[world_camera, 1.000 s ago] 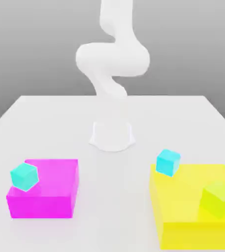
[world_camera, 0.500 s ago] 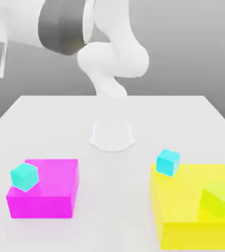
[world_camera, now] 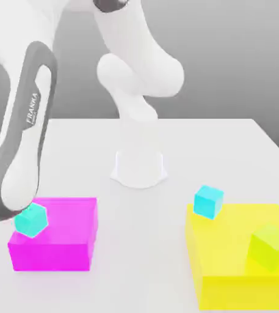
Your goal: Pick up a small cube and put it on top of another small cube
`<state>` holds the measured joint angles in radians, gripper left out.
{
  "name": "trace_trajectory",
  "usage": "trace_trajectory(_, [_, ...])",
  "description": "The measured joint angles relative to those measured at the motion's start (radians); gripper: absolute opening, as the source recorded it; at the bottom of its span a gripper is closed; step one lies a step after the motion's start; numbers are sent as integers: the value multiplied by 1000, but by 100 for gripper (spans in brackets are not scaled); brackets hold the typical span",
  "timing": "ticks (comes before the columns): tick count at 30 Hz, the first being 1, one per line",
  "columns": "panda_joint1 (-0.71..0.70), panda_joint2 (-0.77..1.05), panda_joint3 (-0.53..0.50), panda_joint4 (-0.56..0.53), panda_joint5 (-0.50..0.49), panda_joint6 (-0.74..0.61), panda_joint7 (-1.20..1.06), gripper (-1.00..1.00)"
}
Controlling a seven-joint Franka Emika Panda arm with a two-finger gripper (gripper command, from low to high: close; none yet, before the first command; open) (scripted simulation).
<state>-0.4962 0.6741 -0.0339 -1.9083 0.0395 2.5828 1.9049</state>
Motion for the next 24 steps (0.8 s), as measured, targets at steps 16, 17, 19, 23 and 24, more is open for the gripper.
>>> trace_trajectory(16, [164, -271, 66, -124, 7, -129, 179, -100])
trace_trajectory(17, [191, -299, 80, -143, 6, -135, 212, -100])
trace_trajectory(19, [243, -354, 111, -183, 2, -148, 280, -100])
trace_trajectory(23, [345, -466, 180, -270, -9, -170, 425, -100])
trace_trajectory(24, [369, -495, 201, -293, -13, -175, 464, -100])
